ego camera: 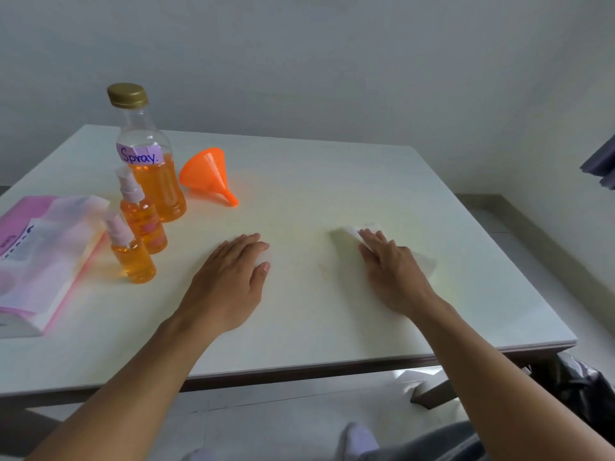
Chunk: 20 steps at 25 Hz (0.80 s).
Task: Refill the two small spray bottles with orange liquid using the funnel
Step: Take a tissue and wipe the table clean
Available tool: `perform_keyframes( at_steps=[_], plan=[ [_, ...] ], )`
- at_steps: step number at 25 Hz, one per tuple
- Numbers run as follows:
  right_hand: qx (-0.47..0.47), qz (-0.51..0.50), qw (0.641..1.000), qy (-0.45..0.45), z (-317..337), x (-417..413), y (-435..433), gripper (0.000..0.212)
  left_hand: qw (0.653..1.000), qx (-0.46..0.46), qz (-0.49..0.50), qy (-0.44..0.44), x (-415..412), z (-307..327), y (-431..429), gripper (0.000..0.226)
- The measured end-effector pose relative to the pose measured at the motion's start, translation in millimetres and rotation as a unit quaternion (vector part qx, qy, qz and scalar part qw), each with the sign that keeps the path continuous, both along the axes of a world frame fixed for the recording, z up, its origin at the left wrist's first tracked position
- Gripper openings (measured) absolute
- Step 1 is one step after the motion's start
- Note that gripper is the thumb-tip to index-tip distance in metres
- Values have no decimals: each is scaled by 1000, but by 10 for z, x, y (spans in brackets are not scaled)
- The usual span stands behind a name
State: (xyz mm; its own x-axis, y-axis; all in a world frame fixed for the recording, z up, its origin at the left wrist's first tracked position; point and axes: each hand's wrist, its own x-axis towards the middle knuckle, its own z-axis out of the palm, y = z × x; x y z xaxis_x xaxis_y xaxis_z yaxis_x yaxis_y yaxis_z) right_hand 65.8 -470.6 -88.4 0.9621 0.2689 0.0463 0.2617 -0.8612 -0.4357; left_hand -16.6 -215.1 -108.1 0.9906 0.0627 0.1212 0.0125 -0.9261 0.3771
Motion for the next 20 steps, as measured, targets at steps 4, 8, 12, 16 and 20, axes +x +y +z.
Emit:
perform_keyframes(
  at_steps=[4, 8, 12, 16, 20],
  plan=[
    [22, 66, 998, 8, -97, -133, 375, 45, 1000, -13, 6, -16, 28, -21, -4, 43],
    [32, 240, 970, -1, -158, -436, 562, 49, 1000, -20, 10, -22, 32, -29, 0, 41],
    [5, 358, 933, -34, -86, -477, 149, 53, 999, -21, 11, -25, 29, -27, 1, 41],
    [-24, 370, 925, -76, -17, -304, -354, 51, 1000, -16, 9, -19, 39, -51, 11, 42],
    [-85, 275, 952, -103, 24, 73, -832, 57, 1000, -10, 12, -14, 43, -63, 0, 43]
  ],
)
